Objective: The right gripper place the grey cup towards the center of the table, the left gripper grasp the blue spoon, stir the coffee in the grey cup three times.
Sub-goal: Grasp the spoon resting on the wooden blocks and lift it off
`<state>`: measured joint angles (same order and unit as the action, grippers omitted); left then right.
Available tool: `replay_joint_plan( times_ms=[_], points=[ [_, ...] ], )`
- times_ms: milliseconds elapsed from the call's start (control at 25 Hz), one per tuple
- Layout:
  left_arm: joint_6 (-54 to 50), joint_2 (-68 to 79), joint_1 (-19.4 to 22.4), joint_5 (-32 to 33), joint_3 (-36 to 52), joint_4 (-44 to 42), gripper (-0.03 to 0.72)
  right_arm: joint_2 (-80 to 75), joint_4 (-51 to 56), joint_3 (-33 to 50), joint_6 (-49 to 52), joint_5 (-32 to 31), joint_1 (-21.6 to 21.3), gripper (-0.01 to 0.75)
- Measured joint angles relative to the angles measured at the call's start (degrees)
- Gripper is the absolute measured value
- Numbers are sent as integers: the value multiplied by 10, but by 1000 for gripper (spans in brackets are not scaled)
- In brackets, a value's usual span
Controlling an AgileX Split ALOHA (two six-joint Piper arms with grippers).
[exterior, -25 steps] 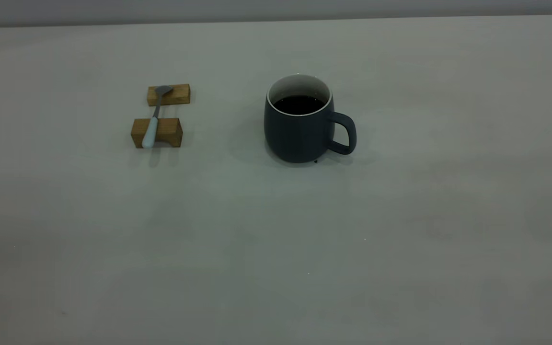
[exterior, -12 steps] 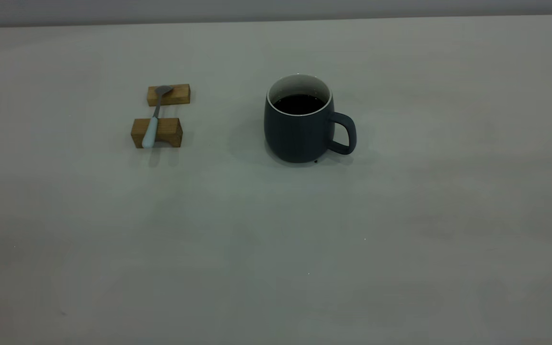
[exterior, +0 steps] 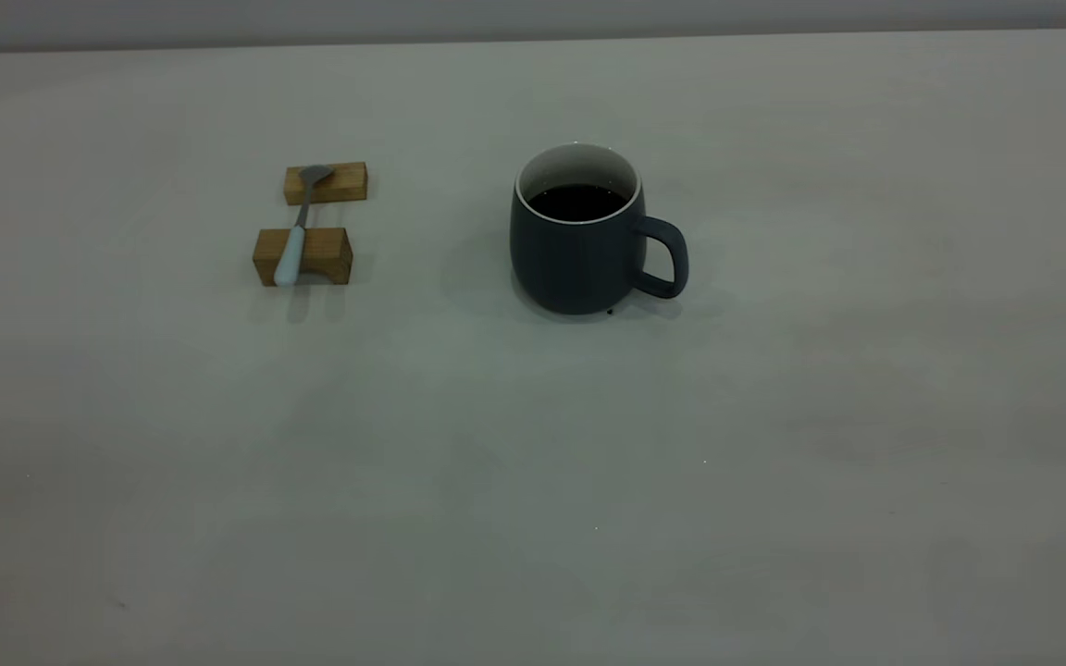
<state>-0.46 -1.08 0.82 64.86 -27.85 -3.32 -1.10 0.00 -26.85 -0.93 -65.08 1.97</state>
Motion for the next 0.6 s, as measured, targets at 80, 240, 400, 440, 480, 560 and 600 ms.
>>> replay_joint_plan(
  times_ms=[80, 240, 400, 440, 480, 560, 600],
  points=[
    [0, 0, 0, 0, 0, -10, 508, 0, 0, 0, 0, 0, 0, 235],
    [-1, 1, 0, -5, -1, -17, 533, 0, 0, 0, 0, 0, 0, 235],
    [-42, 67, 0, -57, -19, -49, 574, 0, 0, 0, 0, 0, 0, 236],
    [-52, 105, 0, -78, -24, -59, 589, 0, 0, 0, 0, 0, 0, 236],
    [-57, 146, 0, -102, -29, -65, 602, 0, 0, 0, 0, 0, 0, 237],
    [-61, 228, 0, -155, -40, -71, 636, 0, 0, 0, 0, 0, 0, 237],
    [-62, 273, 0, -189, -46, -70, 649, 0, 0, 0, 0, 0, 0, 237]
  ],
)
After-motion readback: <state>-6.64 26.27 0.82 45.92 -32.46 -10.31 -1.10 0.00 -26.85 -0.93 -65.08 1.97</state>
